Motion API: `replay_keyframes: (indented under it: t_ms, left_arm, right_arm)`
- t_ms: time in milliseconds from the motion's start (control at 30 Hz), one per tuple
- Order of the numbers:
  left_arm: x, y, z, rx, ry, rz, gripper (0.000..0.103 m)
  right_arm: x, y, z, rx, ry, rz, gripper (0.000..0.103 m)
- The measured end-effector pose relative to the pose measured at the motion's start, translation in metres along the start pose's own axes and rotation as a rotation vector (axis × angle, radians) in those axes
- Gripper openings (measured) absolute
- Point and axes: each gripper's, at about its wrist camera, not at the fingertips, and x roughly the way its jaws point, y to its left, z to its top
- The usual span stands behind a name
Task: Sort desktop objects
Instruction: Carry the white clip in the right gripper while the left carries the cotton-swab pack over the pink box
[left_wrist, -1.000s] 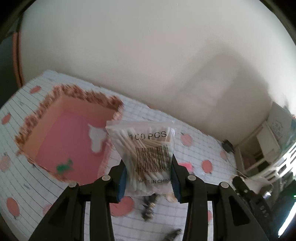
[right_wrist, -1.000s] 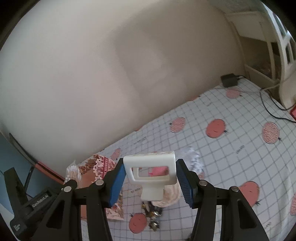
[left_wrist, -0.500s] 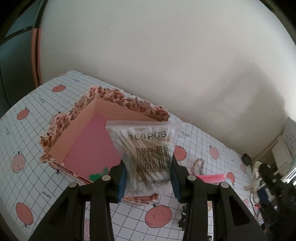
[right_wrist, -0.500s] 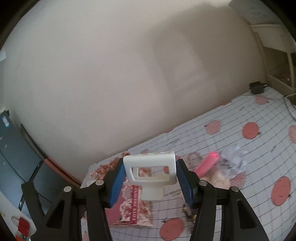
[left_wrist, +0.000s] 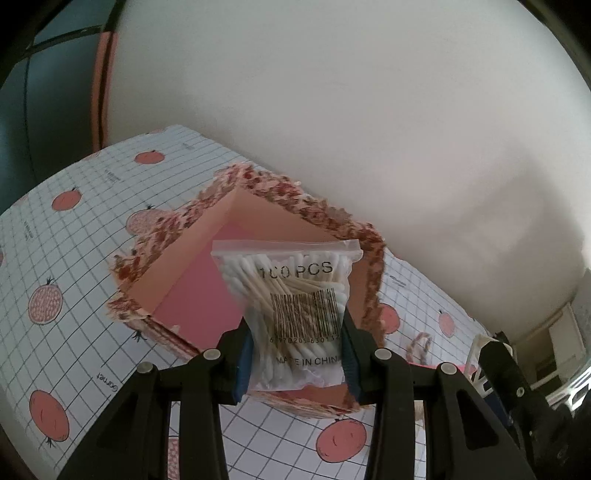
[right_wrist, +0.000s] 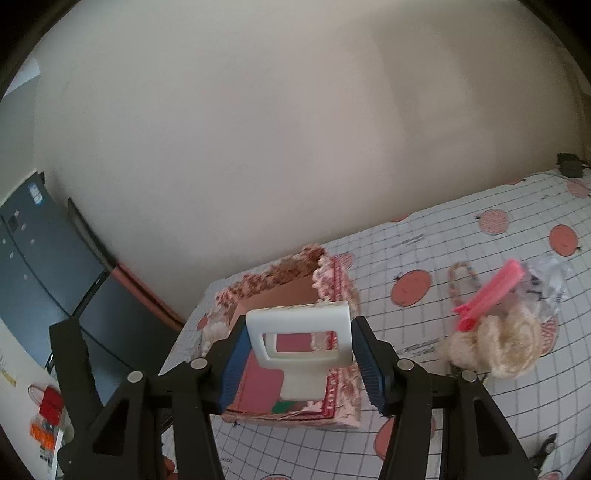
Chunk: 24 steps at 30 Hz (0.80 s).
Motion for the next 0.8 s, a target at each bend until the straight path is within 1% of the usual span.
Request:
replay_keyframes:
  t_ms: [133, 300, 367, 433, 533, 800]
  left_arm:
    - [-0.001, 0.014, 0.001, -0.048, 0.003, -0.002, 0.043]
    - [-0.008, 0.027, 0.003, -0.088, -0.019, 0.007, 0.043]
    - [-0.01, 0.033, 0.004, -0.116, -0.032, -0.007, 0.043]
    - [-0.01, 0.037, 0.004, -0.135, -0.035, -0.014, 0.043]
    - [-0.008, 0.04, 0.004, -0.148, -0.03, -0.005, 0.043]
    - [-0.005, 0.051, 0.004, -0.177, -0.025, 0.011, 0.043]
  right_arm:
    - [0.007, 0.012, -0.003, -0.043, 0.01, 0.012, 0.058]
    - [0.009, 0.023, -0.006, -0.078, 0.005, 0.025, 0.058]
    - [0.013, 0.026, -0.009, -0.104, 0.013, 0.016, 0.058]
    - [0.018, 0.027, -0.013, -0.109, 0.027, 0.01, 0.058]
    - [0.023, 0.026, -0.016, -0.106, 0.044, 0.01, 0.058]
    - [0.032, 0.031, -0.02, -0.117, 0.042, 0.013, 0.058]
